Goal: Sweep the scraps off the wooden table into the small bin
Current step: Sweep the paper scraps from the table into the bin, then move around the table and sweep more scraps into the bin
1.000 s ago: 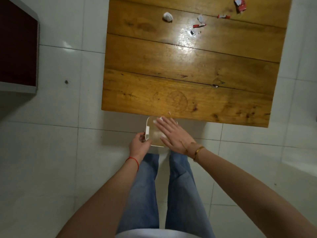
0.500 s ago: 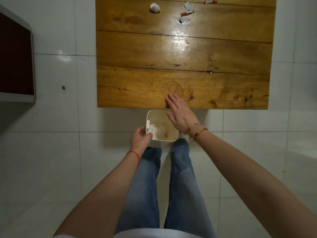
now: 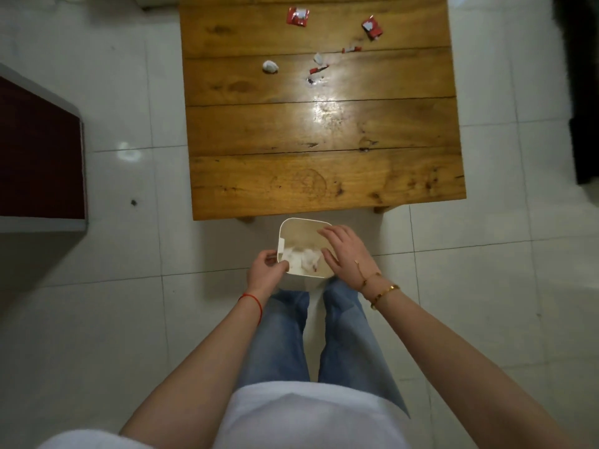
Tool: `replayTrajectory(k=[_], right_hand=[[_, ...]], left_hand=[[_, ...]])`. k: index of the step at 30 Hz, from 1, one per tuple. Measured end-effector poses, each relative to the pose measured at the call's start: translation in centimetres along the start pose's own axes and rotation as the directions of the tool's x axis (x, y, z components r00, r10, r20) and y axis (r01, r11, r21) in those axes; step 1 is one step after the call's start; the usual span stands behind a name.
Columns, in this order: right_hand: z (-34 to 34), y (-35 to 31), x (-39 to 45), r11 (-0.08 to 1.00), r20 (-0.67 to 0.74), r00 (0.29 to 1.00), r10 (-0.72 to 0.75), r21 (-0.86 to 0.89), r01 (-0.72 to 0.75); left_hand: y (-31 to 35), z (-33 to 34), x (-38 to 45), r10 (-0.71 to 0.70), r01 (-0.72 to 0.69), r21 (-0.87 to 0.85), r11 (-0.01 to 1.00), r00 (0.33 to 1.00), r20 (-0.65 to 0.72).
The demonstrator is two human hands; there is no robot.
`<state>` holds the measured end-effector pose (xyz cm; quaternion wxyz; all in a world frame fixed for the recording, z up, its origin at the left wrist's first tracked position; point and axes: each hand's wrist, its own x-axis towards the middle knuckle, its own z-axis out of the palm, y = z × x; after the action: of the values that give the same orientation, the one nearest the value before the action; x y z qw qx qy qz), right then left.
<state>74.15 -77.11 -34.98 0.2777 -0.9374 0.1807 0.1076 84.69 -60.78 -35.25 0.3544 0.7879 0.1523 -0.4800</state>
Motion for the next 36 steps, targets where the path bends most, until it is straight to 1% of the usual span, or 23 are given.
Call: replayTrajectory(k=[3,6,11,14,17,19,24,31,36], right_hand=[[-2.9,-0.5,-2.3,0.994,-0.131,0.987,0.098,0.055,-0.091],[-5.6,-0.9,-5.0,0.978,-0.247,0.950,0.189,0.128,-0.161],[-9.7,-0.2,-10.8,0.934,-0.423,0.838,0.344,0.248,-0.259],[-11.9,1.1,-14.1,0.899,-0.488,0.760,0.429,0.316,-0.305],[-14.0,3.1,-16.9,0.873,-0.532,0.697,0.482,0.364,-0.326],[-15.5,4.9,-18.6,0.857,-0.552,0.659,0.510,0.386,-0.340],[-19.9,11.2,-23.2,0.822,-0.556,0.609,0.565,0.442,-0.359],[-26.9,21.9,-29.1,0.809,-0.551,0.594,0.586,0.434,-0.396],[-30.2,27.5,-30.0,0.799,-0.537,0.594,0.599,0.444,-0.405]], left_hand=[[2.7,-0.2,-3.5,0.104,-0.105,0.047,0.993,0.994,0.015],[5.3,0.2,-6.7,0.230,-0.233,0.080,0.969,0.972,0.053],[9.3,2.1,-10.8,0.364,-0.382,0.137,0.914,0.921,0.139],[11.6,4.4,-13.0,0.382,-0.416,0.160,0.895,0.901,0.207],[13.6,7.7,-15.2,0.392,-0.438,0.171,0.883,0.886,0.249],[14.6,10.3,-16.5,0.403,-0.450,0.147,0.881,0.876,0.265],[16.6,18.2,-20.1,0.405,-0.456,0.118,0.882,0.863,0.303],[19.1,29.0,-23.7,0.387,-0.425,0.046,0.904,0.859,0.336],[22.0,34.8,-25.2,0.399,-0.420,-0.015,0.907,0.849,0.347]])
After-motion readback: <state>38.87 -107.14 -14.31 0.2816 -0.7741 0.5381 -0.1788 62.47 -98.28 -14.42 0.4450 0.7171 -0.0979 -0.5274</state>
